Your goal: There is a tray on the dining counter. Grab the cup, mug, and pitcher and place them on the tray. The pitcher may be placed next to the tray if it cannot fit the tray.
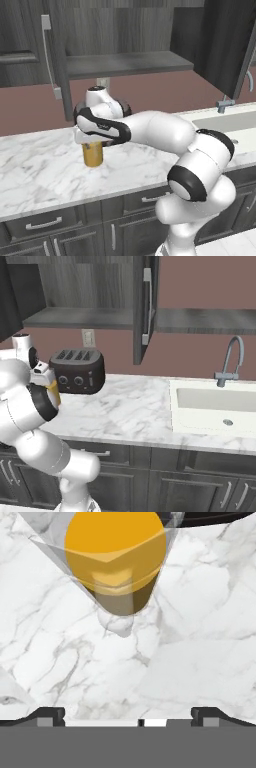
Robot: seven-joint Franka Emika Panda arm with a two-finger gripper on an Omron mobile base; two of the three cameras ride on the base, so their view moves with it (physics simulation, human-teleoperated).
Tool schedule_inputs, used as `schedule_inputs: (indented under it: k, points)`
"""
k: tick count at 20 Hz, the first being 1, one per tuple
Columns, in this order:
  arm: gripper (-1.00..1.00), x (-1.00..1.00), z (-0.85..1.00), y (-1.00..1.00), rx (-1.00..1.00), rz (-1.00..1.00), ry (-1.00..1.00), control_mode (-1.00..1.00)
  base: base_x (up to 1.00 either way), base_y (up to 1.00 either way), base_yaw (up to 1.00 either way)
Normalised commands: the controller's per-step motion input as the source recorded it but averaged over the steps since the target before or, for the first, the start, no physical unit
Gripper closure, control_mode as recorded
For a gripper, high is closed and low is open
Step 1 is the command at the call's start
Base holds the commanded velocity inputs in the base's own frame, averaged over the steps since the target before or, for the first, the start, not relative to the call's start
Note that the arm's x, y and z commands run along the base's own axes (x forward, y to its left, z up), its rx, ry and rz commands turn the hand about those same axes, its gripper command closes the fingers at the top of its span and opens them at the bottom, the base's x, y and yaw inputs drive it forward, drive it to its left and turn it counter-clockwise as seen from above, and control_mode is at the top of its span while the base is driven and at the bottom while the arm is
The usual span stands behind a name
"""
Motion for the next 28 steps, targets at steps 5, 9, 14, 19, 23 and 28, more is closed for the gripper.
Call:
schedule_inputs:
  k: [5, 9, 14, 19, 23, 28]
  points:
    - [-1.0, 0.01, -0.11, 0.02, 0.0, -0.02, 0.0, -1.0, 0.0, 0.0, 0.0]
    - [-1.0, 0.0, -0.12, 0.0, 0.0, -0.04, -0.02, -1.0, 0.0, 0.0, 0.0]
    - [-1.0, 0.03, -0.09, 0.0, 0.0, -0.05, -0.03, -1.0, 0.0, 0.0, 0.0]
    - [-1.0, 0.03, -0.05, 0.0, 0.0, -0.05, -0.04, -1.0, 0.0, 0.0, 0.0]
    - [-1.0, 0.08, 0.0, 0.0, 0.0, -0.04, -0.04, -1.0, 0.0, 0.0, 0.0]
    - [-1.0, 0.2, 0.0, 0.0, 0.0, -0.03, -0.01, -1.0, 0.0, 0.0, 0.0]
